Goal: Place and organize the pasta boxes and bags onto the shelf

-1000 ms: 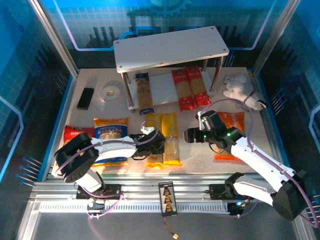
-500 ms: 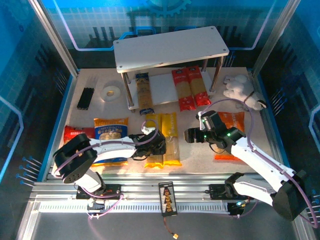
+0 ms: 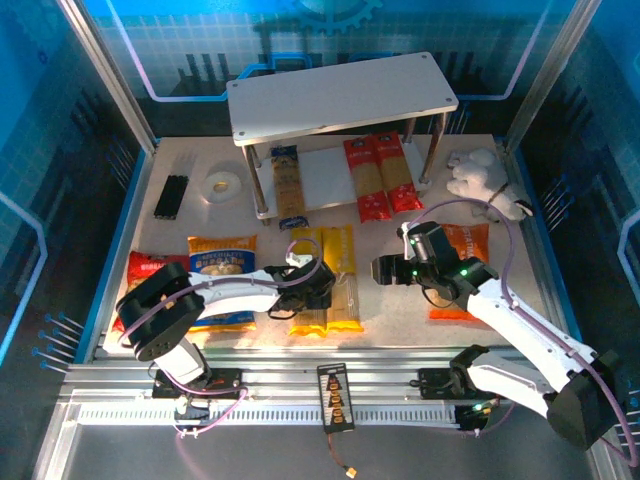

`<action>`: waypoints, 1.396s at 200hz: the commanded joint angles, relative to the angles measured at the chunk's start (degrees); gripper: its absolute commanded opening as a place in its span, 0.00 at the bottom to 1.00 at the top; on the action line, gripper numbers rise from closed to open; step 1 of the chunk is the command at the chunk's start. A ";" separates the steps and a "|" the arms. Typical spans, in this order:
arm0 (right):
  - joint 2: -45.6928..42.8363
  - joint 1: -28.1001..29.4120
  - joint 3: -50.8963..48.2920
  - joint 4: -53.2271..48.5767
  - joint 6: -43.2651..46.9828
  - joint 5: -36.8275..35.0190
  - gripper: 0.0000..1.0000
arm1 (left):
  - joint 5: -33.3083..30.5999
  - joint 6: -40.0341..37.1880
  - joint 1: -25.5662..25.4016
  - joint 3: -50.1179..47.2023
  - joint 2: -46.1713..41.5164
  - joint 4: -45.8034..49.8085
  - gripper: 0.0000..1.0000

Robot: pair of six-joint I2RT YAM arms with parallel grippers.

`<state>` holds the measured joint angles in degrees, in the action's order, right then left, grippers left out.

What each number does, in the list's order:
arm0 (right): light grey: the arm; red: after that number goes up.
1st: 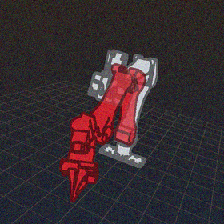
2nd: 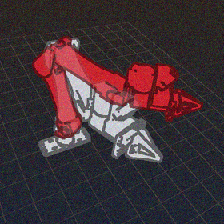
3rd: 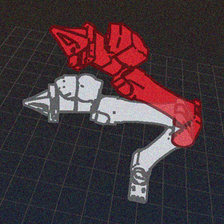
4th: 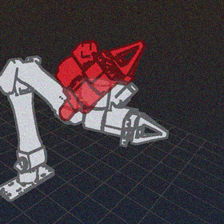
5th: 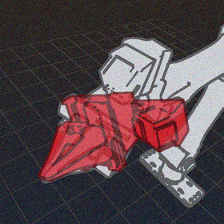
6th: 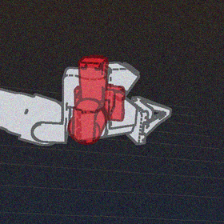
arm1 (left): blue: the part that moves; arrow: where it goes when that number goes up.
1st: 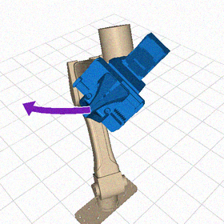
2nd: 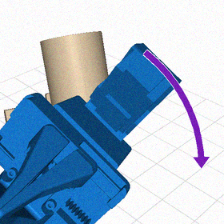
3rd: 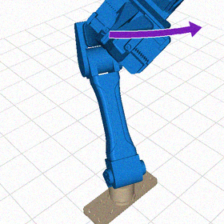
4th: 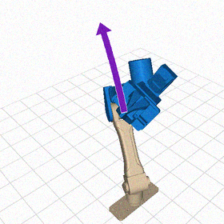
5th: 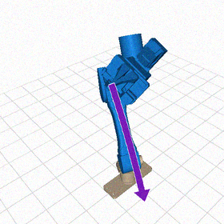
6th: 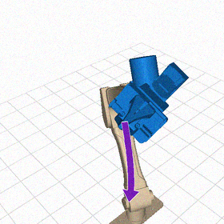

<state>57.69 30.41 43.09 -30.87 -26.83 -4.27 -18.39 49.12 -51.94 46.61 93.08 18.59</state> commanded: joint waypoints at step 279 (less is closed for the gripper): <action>-2.45 -0.88 0.67 -2.48 -0.77 -0.10 0.87 | 6.36 -6.31 -0.56 -3.04 -22.19 5.81 0.16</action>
<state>56.10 30.30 43.07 -32.14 -27.00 -4.25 -12.08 45.06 -52.03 42.13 77.10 24.60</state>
